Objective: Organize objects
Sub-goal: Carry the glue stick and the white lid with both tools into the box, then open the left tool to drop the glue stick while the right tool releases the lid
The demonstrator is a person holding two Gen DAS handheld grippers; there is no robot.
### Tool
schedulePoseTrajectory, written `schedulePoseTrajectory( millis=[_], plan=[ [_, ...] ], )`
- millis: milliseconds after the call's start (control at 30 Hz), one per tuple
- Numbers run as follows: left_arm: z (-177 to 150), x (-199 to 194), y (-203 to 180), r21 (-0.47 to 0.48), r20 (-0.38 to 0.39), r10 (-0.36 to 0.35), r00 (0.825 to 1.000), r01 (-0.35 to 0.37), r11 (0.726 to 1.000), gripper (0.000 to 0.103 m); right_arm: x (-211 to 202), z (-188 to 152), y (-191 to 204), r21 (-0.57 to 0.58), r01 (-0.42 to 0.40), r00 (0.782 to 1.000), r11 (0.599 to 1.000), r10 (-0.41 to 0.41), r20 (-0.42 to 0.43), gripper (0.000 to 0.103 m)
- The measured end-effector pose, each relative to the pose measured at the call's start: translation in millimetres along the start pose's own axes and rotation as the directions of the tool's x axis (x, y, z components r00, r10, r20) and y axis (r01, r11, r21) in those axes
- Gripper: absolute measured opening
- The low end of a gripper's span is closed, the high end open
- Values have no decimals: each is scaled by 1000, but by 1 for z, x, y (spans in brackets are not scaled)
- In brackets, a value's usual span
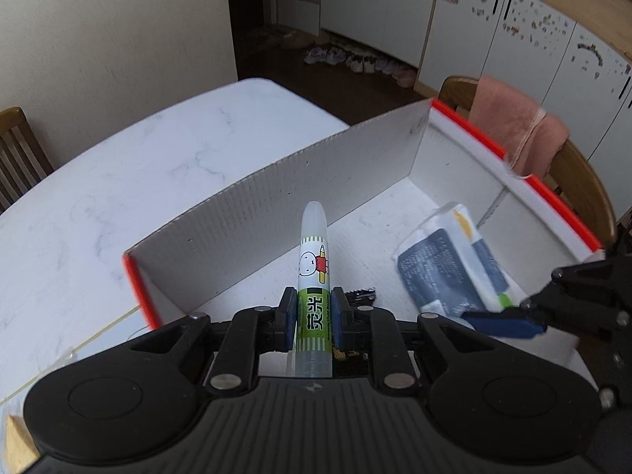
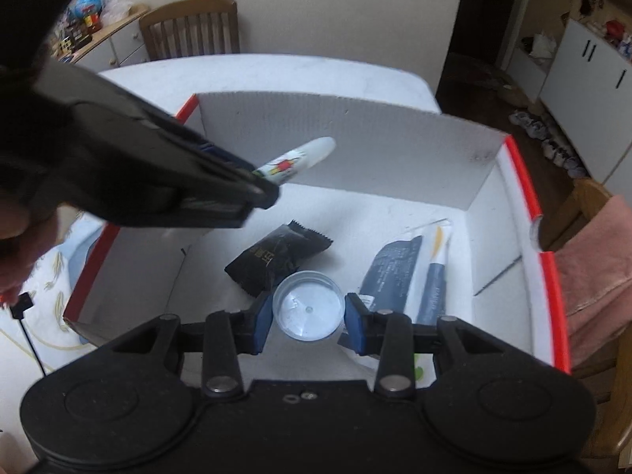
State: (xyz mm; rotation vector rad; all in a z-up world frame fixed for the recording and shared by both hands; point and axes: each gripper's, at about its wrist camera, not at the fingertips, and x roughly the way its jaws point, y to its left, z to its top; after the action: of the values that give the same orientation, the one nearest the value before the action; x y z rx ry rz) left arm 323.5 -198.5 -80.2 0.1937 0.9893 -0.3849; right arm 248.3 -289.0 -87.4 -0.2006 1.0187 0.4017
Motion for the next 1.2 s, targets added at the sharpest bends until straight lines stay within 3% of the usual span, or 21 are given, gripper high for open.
schedulePoseTrajectory(
  millis=[333,733,933,1200],
  plan=[
    [8,38,-3,32,-100,40,994,-37,999,17,29,5,-3,-19,-17,996,1000,15,-85,38],
    [12,56,-2,38,-204,41,978,-34,999,17,46,3,-6,-21,-22,989,1000,19,-149,39],
    [12,56,-4,46,-210,43,977,-34,998,17,47,2,-3,-33,-16,987,999,11,-158,40],
    [9,42,-10,82,-170,52,984,-39,996,17,28,-1,-3,-18,-27,994,999,25,-106,48]
  ],
)
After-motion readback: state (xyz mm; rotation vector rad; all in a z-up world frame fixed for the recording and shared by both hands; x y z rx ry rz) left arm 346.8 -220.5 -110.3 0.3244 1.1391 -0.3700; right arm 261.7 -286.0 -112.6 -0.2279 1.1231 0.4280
